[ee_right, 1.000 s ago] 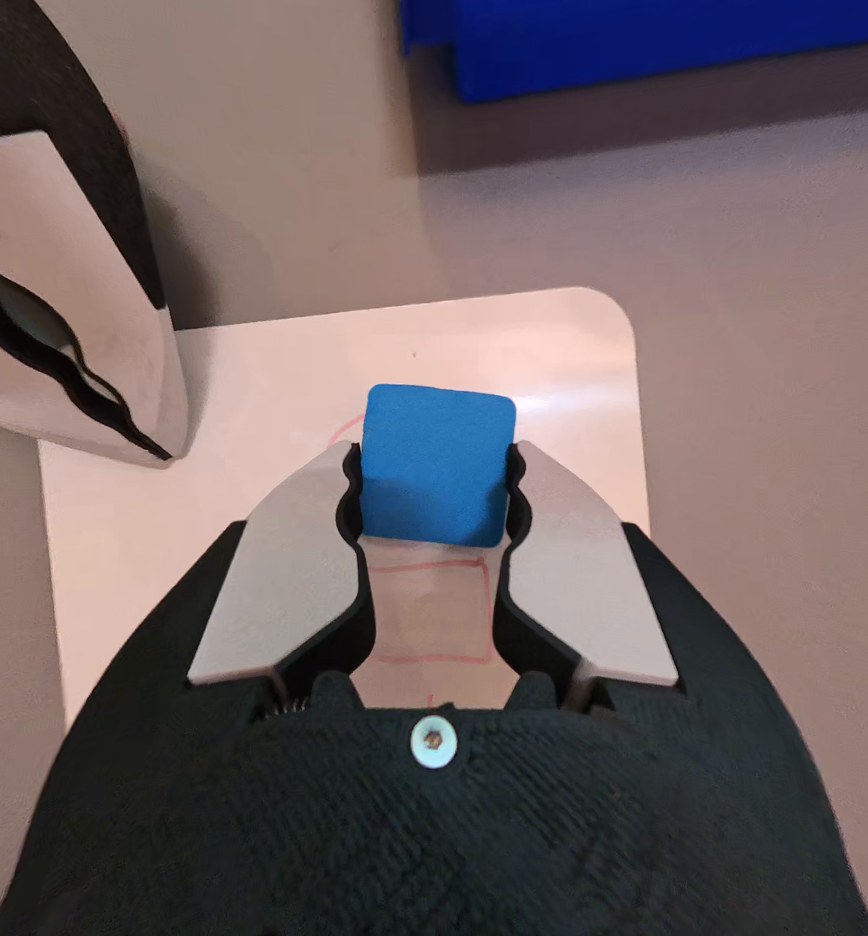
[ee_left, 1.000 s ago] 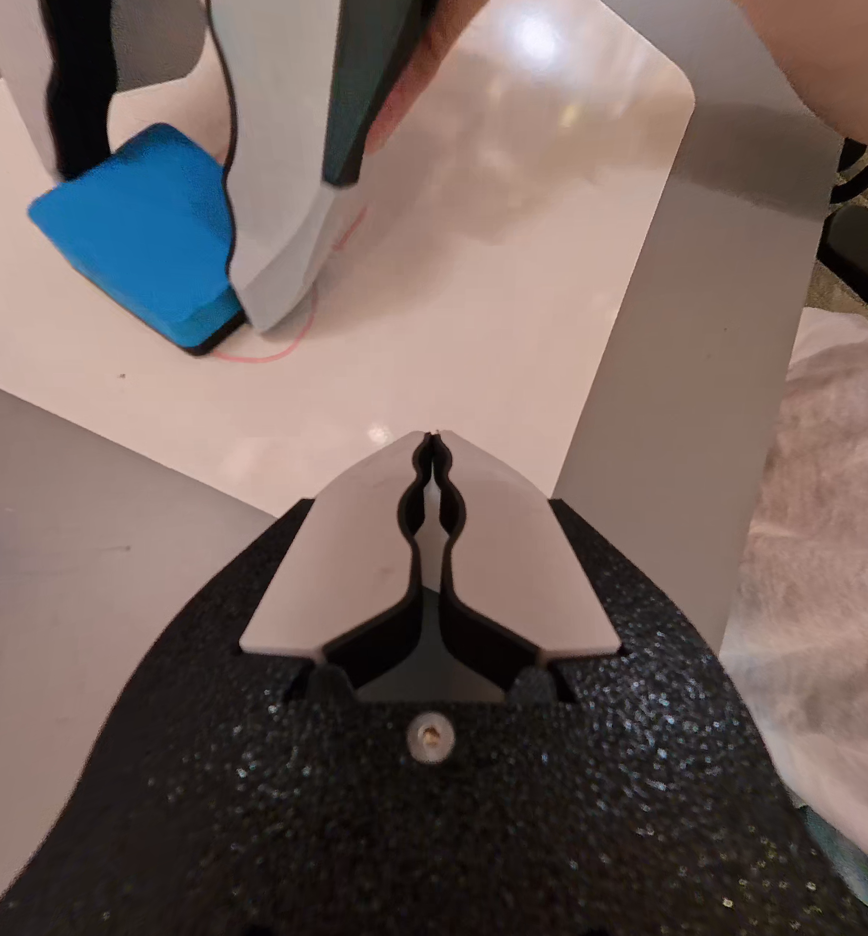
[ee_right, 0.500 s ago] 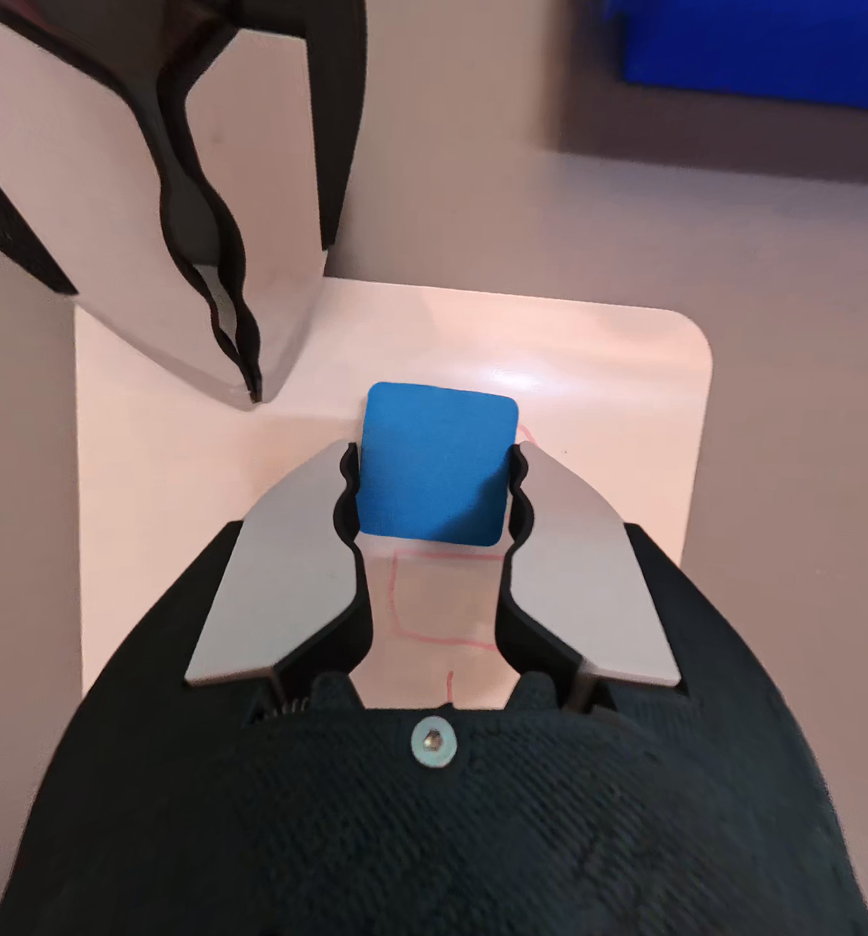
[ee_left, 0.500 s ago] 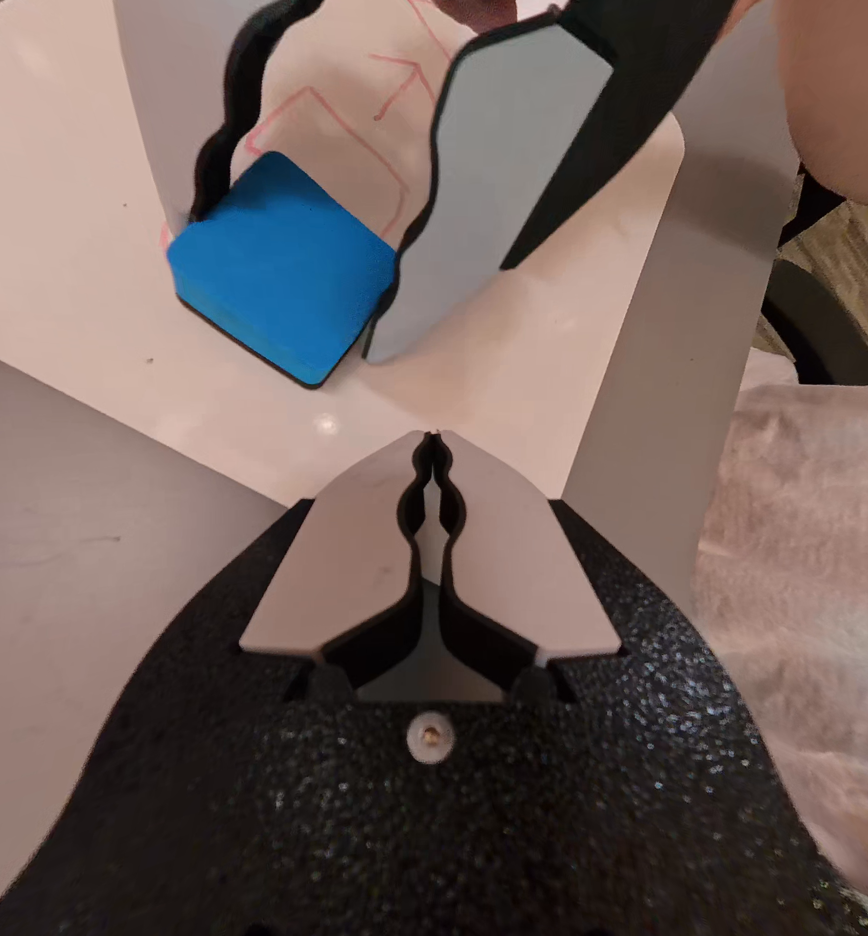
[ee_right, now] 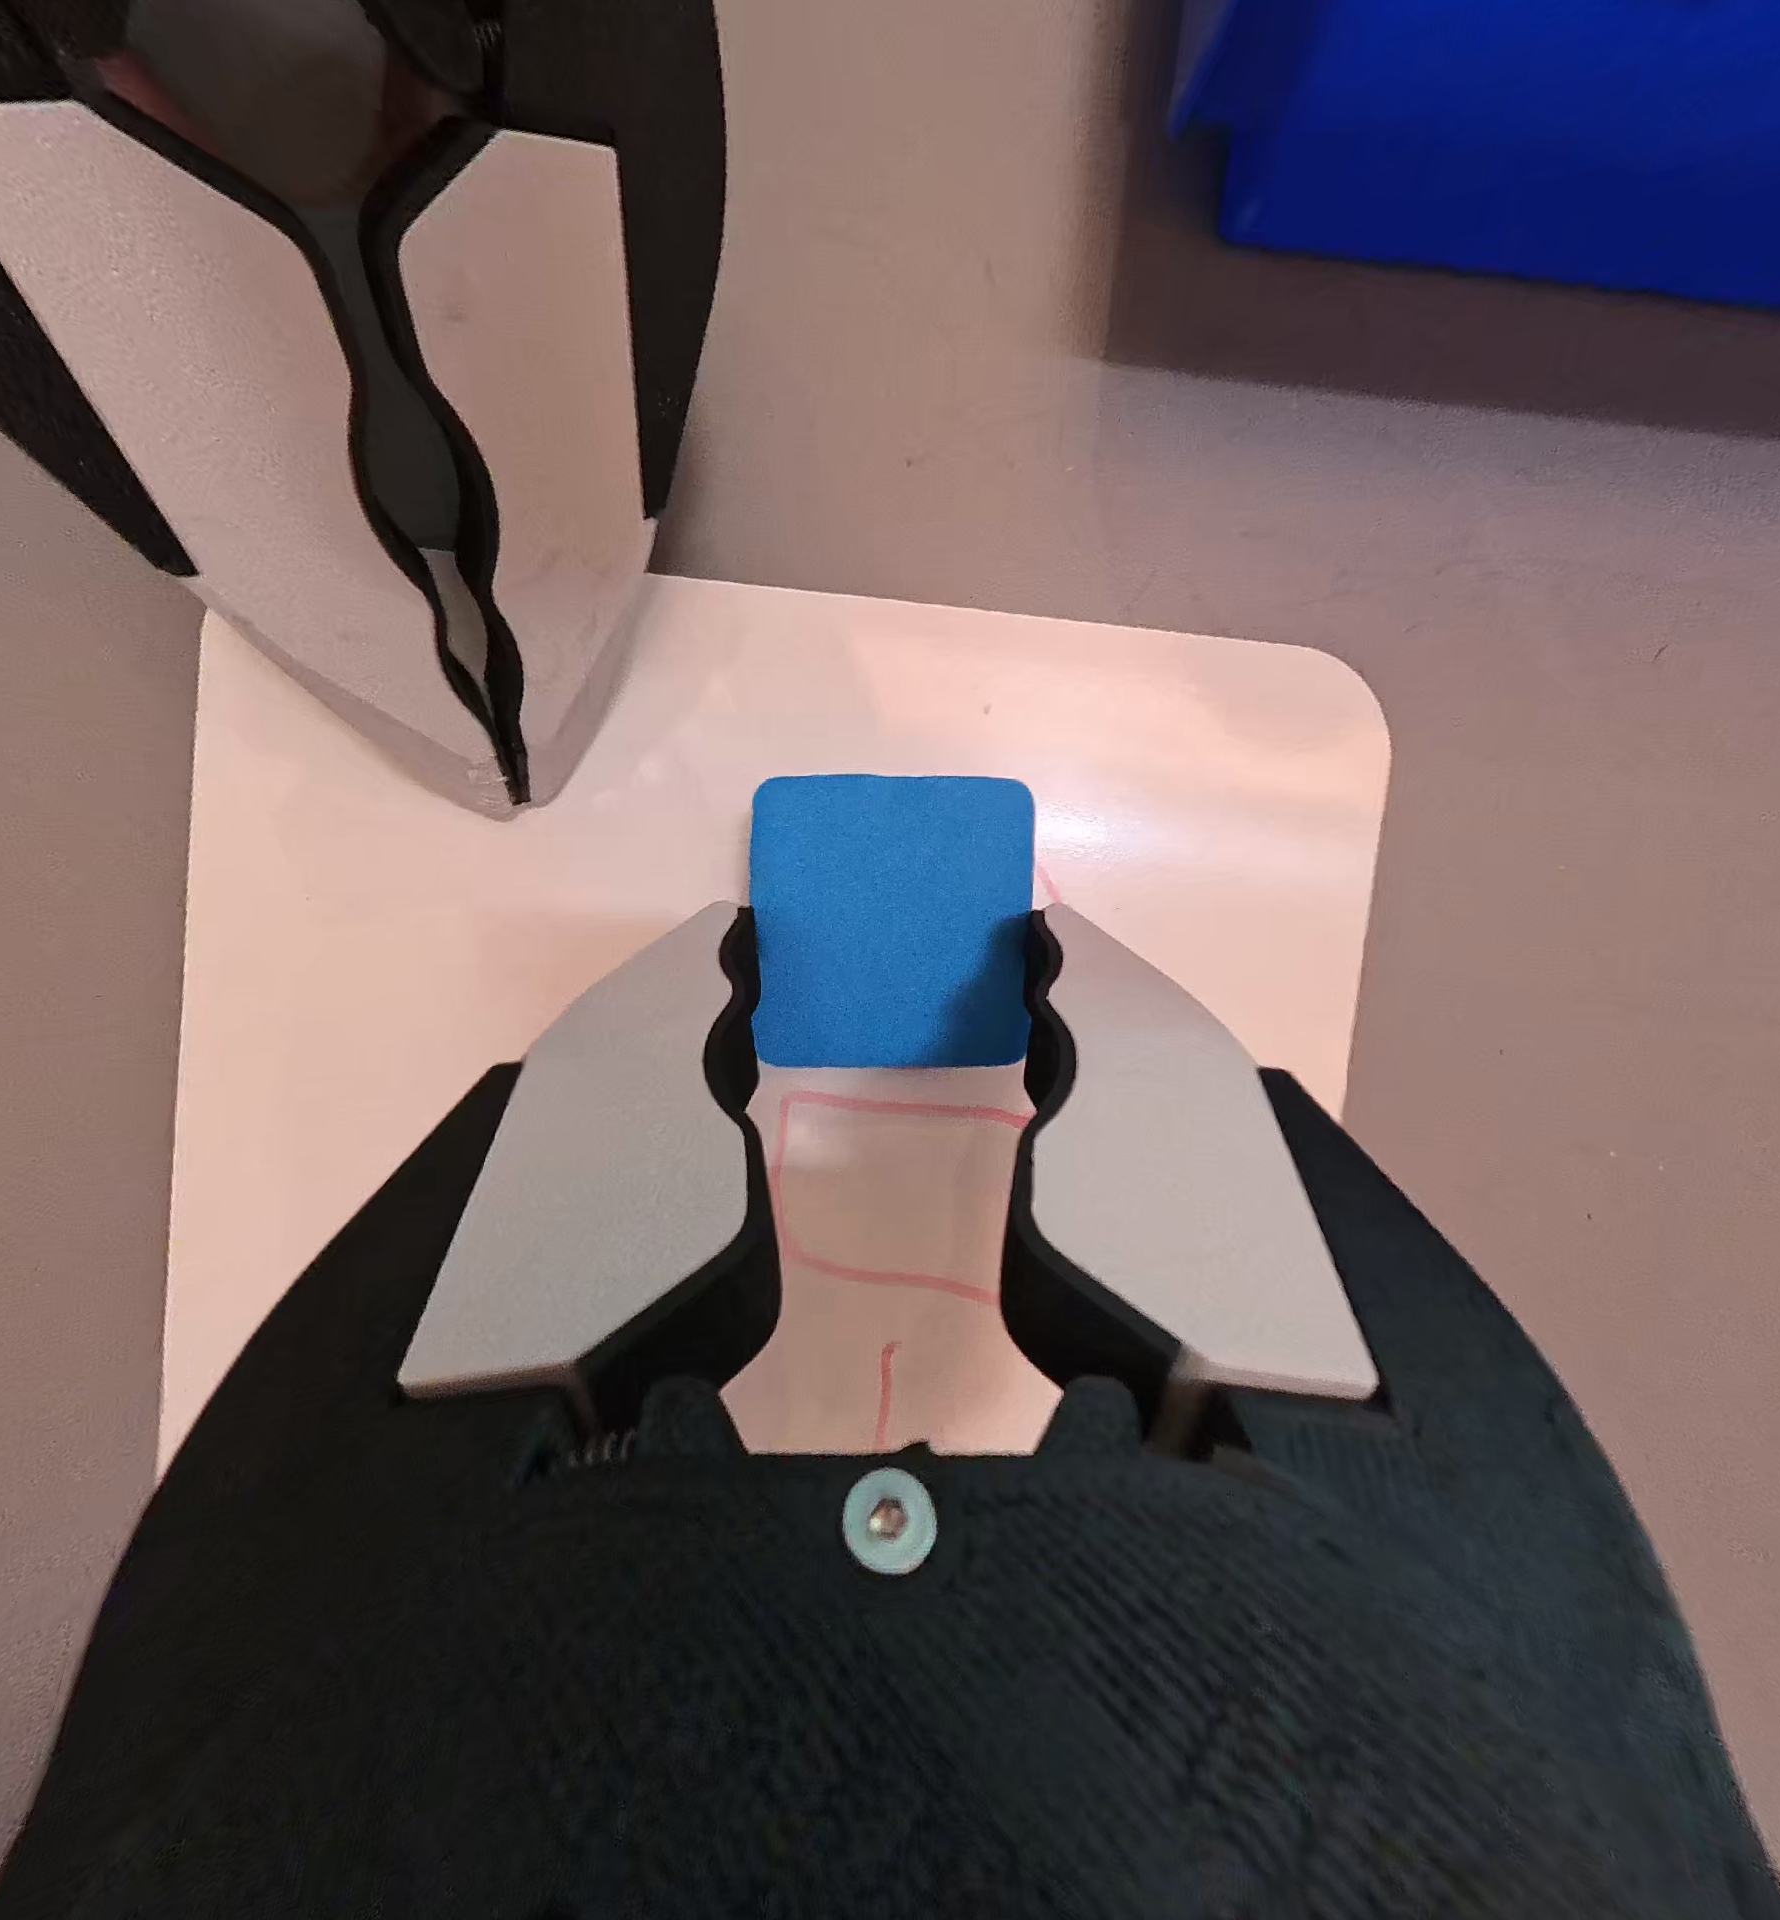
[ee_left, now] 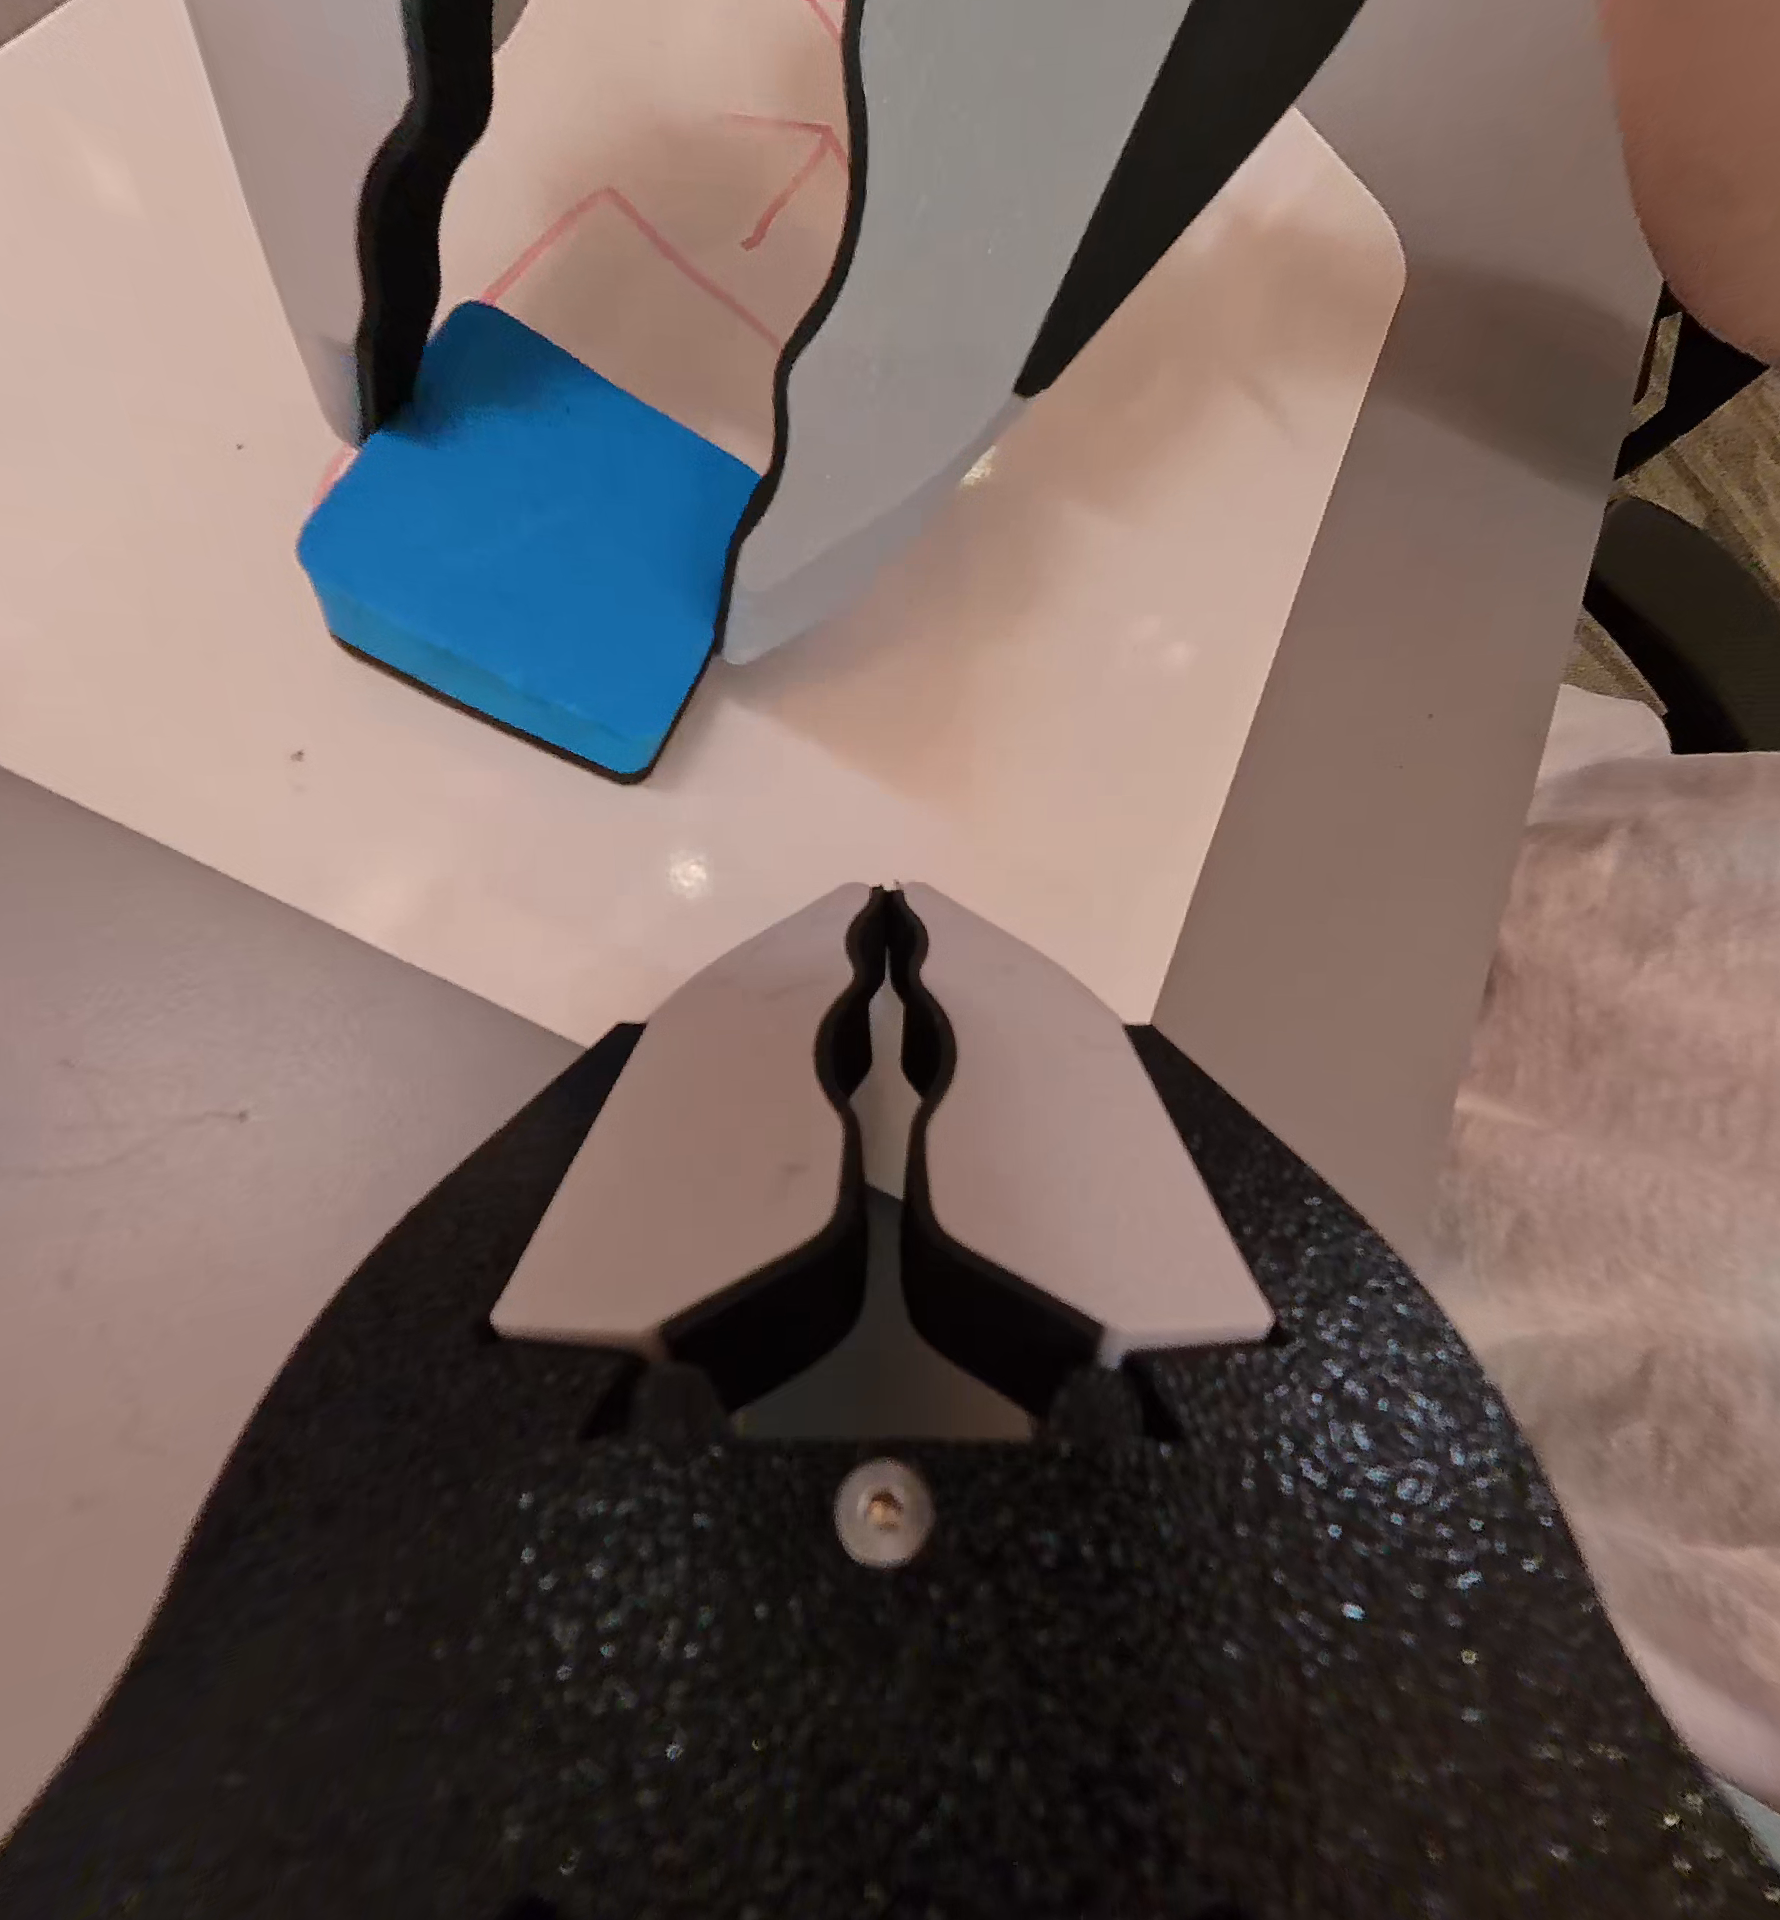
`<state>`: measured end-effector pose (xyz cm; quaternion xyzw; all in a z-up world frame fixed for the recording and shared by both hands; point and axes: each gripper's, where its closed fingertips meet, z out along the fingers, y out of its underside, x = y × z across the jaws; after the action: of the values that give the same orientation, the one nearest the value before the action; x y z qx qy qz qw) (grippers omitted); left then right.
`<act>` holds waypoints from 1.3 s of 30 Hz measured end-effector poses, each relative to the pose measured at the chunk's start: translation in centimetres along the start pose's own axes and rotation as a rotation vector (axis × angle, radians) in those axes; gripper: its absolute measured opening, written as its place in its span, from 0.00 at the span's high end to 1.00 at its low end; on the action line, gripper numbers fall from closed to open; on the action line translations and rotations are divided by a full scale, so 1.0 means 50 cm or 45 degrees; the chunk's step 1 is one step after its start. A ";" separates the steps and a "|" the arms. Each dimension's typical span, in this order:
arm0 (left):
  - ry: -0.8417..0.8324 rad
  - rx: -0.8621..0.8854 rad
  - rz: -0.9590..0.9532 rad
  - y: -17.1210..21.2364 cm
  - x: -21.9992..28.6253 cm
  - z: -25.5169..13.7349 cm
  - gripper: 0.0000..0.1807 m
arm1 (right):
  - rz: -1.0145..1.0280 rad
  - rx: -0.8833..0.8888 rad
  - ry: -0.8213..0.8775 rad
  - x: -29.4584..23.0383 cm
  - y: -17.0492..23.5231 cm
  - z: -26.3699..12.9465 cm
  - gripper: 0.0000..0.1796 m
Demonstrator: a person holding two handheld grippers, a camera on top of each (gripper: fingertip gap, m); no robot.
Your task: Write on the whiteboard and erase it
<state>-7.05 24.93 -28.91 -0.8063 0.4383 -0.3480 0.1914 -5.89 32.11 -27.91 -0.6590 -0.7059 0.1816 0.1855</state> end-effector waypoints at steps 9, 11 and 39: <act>0.041 -0.014 -0.065 -0.001 -0.002 0.000 1.00 | -0.088 -0.041 -0.078 -0.030 0.001 0.002 0.73; 0.054 -0.018 -0.089 -0.001 -0.002 0.000 1.00 | -0.062 -0.036 -0.056 -0.012 0.003 0.002 0.73; 0.078 -0.019 -0.145 -0.006 -0.001 0.004 1.00 | 0.254 0.147 0.067 0.085 0.085 -0.044 0.73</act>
<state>-6.76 25.14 -28.89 -0.8204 0.4000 -0.3795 0.1517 -1.38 36.63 -28.06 -0.7187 -0.6202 0.2220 0.2227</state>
